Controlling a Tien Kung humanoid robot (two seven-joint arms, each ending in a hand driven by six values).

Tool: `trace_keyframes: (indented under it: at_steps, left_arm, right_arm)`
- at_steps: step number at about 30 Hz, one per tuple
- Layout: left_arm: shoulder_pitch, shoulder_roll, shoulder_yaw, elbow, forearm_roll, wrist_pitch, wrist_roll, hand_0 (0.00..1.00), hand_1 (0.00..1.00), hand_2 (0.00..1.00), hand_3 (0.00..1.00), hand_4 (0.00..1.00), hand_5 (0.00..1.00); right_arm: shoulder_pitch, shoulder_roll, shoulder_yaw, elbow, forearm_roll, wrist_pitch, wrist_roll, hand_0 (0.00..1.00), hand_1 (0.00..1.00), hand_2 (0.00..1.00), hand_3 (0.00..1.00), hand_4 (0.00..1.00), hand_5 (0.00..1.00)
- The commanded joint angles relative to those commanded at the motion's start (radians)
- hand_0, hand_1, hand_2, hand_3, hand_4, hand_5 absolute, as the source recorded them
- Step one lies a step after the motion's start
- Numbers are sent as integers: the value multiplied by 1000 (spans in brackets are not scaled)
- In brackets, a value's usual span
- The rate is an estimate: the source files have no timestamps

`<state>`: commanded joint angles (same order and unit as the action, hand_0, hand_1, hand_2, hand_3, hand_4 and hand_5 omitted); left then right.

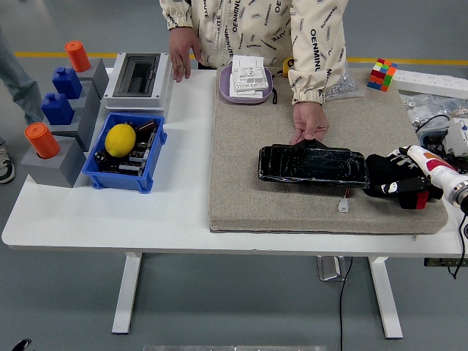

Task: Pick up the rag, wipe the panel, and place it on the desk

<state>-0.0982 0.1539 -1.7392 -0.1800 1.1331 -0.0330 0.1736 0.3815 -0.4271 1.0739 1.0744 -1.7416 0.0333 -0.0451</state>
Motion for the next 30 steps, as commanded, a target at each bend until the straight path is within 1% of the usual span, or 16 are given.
trace_keyframes:
  at_steps: [3, 4, 9, 10, 15, 16, 21, 22, 28, 29, 30]
  left_arm:
    - [0, 0, 3, 0, -1, -1, -3, 721, 716, 767, 618, 681, 569]
    - [0, 1, 3, 0, -2, -1, -2, 721, 716, 767, 619, 681, 569]
    - [2, 2, 4, 0, -1, 0, -1, 721, 716, 767, 619, 681, 569]
    - [2, 2, 4, 0, 0, 0, -1, 721, 716, 767, 619, 682, 570]
    - [3, 1, 7, 0, -1, -1, -1, 721, 716, 767, 619, 682, 570]
    - [4, 1, 8, 0, -2, -1, -2, 720, 715, 767, 619, 682, 569]
    - [4, -1, 11, 0, -3, -2, -2, 720, 715, 767, 619, 682, 569]
    - [4, -1, 12, 0, -3, -2, -3, 721, 715, 767, 620, 682, 569]
    - [1, 0, 8, 0, 0, -3, -5, 721, 715, 767, 620, 682, 569]
    - [1, 0, 8, 0, 0, -3, -5, 721, 716, 768, 620, 682, 569]
    - [1, 0, 7, 0, 0, -3, -5, 721, 716, 768, 620, 682, 569]
  right_arm:
    - [-9, 4, -9, -2, 2, -1, 1, 530, 567, 616, 583, 998, 271]
    - [-11, 6, -12, -2, 2, -1, 1, 477, 543, 591, 557, 998, 264]
    - [-11, 6, -16, -2, 2, -9, 3, 477, 543, 591, 557, 998, 264]
    - [-10, 5, -15, -2, 2, -13, 4, 403, 484, 533, 517, 952, 223]
    - [-6, 1, -15, 0, 3, -29, 7, 403, 484, 533, 517, 952, 223]
    - [-5, 1, -15, 1, 2, -31, 6, 367, 457, 504, 487, 873, 163]
    - [-4, 1, -18, 1, -5, -39, 6, 367, 457, 504, 487, 873, 163]
    - [-4, 1, -19, 1, -5, -39, 5, 345, 446, 495, 481, 858, 142]
    - [1, -3, -15, 2, -11, -39, 5, 345, 446, 495, 481, 858, 142]
    - [1, -4, -14, 2, -12, -40, 5, 333, 431, 485, 472, 841, 119]
    - [2, -4, -14, 3, -13, -40, 5, 333, 431, 485, 472, 841, 119]
